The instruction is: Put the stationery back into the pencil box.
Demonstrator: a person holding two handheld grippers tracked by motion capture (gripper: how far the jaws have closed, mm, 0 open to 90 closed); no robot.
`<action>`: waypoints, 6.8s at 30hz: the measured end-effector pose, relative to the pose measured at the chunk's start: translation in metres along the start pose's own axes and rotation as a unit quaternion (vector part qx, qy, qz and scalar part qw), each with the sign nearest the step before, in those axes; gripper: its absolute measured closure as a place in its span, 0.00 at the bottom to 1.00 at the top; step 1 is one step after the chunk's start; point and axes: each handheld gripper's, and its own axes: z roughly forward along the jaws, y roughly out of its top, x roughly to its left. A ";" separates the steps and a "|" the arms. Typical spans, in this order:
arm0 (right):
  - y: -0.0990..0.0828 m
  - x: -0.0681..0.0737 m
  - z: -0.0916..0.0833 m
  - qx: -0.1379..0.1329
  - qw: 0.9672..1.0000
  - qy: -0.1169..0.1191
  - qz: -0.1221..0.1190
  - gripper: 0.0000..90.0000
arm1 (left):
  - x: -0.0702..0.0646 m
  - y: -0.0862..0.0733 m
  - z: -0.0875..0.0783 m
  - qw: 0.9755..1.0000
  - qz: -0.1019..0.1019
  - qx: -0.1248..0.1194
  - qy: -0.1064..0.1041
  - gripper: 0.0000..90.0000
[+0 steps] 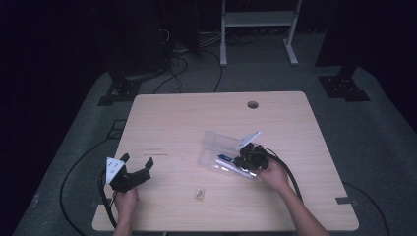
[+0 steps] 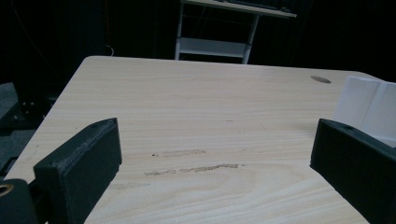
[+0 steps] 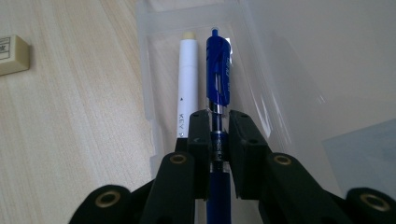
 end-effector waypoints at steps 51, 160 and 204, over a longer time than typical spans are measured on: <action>-0.001 0.023 -0.014 -0.041 0.999 0.003 -0.015 0.72 | -0.001 0.000 0.001 1.000 0.002 0.003 0.000 0.01; 0.036 0.114 0.048 -0.027 0.986 0.133 -0.098 0.65 | 0.001 0.001 -0.001 1.000 -0.005 -0.004 0.000 0.01; 0.067 0.065 0.010 -0.070 0.989 0.114 -0.060 0.65 | 0.002 0.000 0.000 1.000 -0.007 -0.003 0.001 0.01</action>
